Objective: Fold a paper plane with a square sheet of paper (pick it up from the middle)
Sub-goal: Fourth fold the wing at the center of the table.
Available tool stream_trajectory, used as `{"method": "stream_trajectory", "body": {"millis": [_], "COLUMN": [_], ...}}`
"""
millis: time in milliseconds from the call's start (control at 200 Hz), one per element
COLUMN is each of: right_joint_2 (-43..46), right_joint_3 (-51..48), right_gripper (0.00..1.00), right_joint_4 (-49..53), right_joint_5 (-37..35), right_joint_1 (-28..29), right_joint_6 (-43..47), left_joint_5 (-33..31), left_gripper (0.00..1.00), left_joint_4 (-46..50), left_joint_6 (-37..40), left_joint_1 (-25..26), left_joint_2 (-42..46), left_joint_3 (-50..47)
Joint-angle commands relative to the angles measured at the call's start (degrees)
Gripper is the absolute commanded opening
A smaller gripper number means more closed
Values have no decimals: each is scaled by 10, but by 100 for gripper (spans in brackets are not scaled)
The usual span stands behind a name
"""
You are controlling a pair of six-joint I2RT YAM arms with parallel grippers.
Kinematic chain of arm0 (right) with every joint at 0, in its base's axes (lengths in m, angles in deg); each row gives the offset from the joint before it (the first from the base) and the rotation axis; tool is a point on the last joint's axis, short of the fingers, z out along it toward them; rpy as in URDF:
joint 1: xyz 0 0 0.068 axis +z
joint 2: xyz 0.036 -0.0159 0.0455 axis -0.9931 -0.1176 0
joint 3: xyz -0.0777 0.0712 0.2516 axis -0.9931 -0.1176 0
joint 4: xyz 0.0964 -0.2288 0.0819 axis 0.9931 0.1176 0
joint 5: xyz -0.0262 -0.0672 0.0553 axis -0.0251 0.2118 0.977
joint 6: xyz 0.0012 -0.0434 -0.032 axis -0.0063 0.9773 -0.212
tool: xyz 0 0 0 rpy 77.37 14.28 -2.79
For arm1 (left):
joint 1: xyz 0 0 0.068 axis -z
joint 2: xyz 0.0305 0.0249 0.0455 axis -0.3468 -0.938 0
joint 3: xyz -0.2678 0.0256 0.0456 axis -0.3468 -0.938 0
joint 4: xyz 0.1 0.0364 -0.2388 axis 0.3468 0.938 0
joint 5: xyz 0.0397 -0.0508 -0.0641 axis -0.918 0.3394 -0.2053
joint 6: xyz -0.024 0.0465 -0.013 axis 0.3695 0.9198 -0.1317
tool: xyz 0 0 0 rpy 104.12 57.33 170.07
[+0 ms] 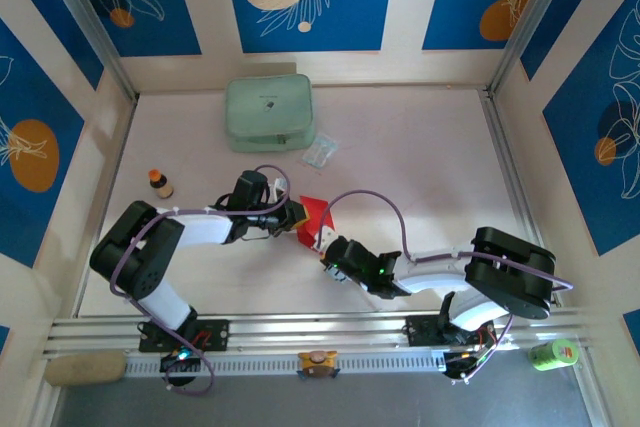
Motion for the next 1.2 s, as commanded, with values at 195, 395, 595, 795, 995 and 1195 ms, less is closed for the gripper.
{"method": "stream_trajectory", "body": {"millis": [195, 395, 595, 795, 995, 1195], "right_joint_2": [13, 9, 0, -5, -8, 4], "right_joint_3": [1, 3, 7, 8, 9, 3], "right_gripper": [30, 33, 36, 36, 31, 25], "right_joint_4": [2, -1, -6, -17, -19, -21], "right_joint_5": [-23, -33, -42, -41, -41, -28], "right_joint_1": [-4, -5, -5, -6, -6, -10], "right_joint_6": [-14, -14, -8, -6, -9, -16], "left_joint_5": [11, 11, 11, 11, 9, 7], "left_gripper": [9, 7, 6, 6, 8, 17], "left_joint_4": [-5, -4, -3, 0, 4, 8], "left_joint_6": [-5, -5, -6, -5, -4, -2], "left_joint_1": [5, 5, 5, 5, 5, 6], "left_joint_2": [8, 9, 9, 11, 10, 9], "left_joint_3": [7, 8, 9, 9, 12, 14]}}
